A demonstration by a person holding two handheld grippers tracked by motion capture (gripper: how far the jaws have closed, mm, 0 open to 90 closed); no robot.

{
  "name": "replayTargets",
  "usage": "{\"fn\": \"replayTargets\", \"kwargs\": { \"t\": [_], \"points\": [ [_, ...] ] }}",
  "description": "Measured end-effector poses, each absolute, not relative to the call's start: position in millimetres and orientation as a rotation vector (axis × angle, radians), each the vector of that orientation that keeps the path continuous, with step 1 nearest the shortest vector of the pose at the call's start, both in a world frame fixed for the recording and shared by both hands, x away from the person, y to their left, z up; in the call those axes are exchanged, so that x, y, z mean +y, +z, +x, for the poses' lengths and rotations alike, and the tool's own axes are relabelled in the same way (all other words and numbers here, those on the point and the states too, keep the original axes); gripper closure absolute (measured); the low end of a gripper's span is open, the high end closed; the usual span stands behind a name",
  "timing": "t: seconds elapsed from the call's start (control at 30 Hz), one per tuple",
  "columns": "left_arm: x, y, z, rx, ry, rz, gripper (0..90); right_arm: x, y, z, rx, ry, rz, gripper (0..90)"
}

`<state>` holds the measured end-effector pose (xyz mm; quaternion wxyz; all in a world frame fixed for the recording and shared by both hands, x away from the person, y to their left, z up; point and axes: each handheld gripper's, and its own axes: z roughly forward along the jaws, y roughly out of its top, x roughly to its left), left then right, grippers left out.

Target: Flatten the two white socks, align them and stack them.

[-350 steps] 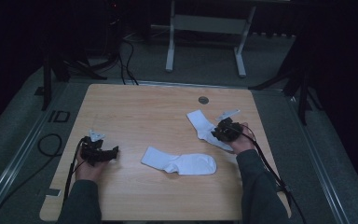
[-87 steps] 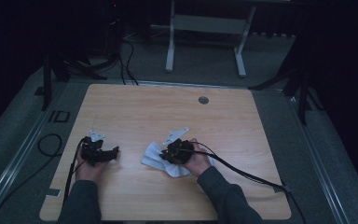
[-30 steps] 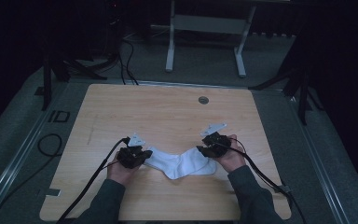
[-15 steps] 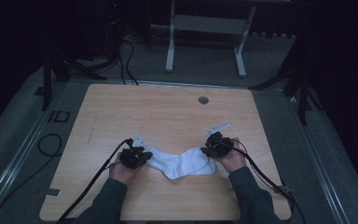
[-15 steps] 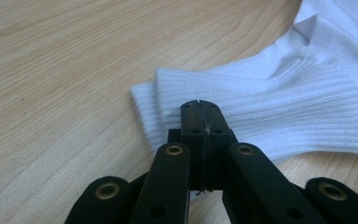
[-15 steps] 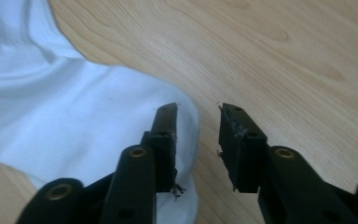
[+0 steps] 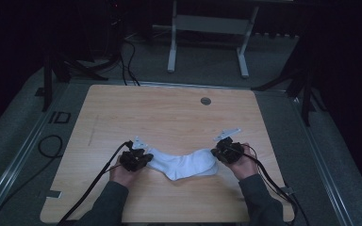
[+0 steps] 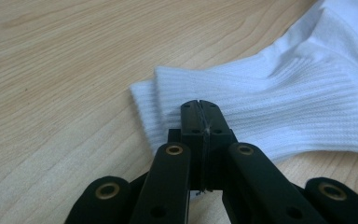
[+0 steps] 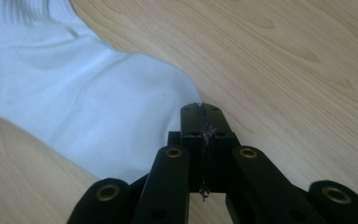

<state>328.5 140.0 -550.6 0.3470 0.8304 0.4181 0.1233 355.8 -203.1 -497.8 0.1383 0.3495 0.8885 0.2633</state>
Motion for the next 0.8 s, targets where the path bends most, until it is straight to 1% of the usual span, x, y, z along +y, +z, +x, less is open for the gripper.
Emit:
{"fn": "replayTargets", "kwargs": {
  "t": [0.37, 0.57, 0.8],
  "points": [
    [141, -551, 328, 1.086, 0.317, 2.16, 90.0, -227, -496, 351, 2.538, 0.779, 1.064, 88.5],
    [141, -551, 328, 1.093, 0.317, 2.153, 89.9, -225, -496, 350, 2.546, 0.808, 1.056, 88.4],
    [141, -551, 328, 1.097, 0.312, 2.148, 89.9, -214, -511, 352, 2.6, 0.776, 1.016, 88.3]
  ]
}}
